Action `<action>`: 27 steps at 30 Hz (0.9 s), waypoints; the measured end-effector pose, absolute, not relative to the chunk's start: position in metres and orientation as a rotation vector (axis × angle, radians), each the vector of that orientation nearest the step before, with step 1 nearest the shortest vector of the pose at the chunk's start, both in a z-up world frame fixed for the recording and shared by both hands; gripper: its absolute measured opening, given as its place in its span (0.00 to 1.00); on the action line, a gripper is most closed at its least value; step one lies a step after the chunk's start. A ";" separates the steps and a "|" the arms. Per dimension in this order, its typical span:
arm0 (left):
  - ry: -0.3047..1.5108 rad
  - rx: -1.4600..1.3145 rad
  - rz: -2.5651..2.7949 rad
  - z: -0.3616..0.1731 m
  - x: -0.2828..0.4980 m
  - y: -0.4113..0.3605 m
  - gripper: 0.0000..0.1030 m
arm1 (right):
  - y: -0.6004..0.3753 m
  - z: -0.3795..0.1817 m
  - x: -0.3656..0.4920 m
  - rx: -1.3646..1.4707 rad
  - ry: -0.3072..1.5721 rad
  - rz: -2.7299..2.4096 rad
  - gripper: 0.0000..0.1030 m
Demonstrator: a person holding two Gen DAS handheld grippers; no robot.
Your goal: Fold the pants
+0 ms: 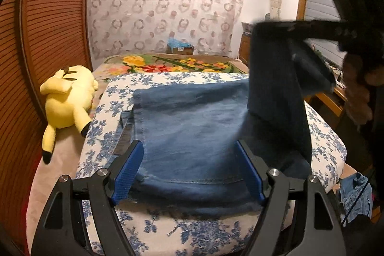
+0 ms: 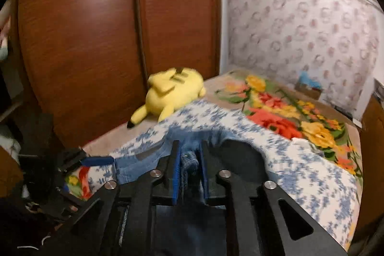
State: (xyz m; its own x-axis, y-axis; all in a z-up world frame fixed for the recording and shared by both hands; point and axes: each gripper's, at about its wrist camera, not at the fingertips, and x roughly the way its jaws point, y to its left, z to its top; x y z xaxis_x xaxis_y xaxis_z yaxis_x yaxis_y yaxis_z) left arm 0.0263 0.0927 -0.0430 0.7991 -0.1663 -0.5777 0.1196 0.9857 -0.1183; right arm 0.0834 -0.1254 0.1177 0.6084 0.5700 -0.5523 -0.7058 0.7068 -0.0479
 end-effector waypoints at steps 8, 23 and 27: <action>0.638 -0.079 -0.172 -0.049 0.035 0.090 0.76 | -0.148 0.110 0.101 -0.252 0.586 0.656 0.37; 0.715 -0.049 -0.176 -0.079 0.055 0.086 0.76 | -0.210 0.048 0.065 -0.091 0.778 0.538 0.42; 0.723 -0.059 -0.197 -0.084 0.056 0.087 0.73 | -0.204 0.037 0.060 -0.056 0.815 0.555 0.43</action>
State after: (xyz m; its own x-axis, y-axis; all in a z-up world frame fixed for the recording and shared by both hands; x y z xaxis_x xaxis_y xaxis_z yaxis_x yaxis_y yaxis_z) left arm 0.0557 0.0867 -0.0844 0.7323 -0.1991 -0.6512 0.1582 0.9799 -0.1217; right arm 0.0596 -0.2040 0.0372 0.5525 0.4478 -0.7030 -0.4899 0.8568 0.1607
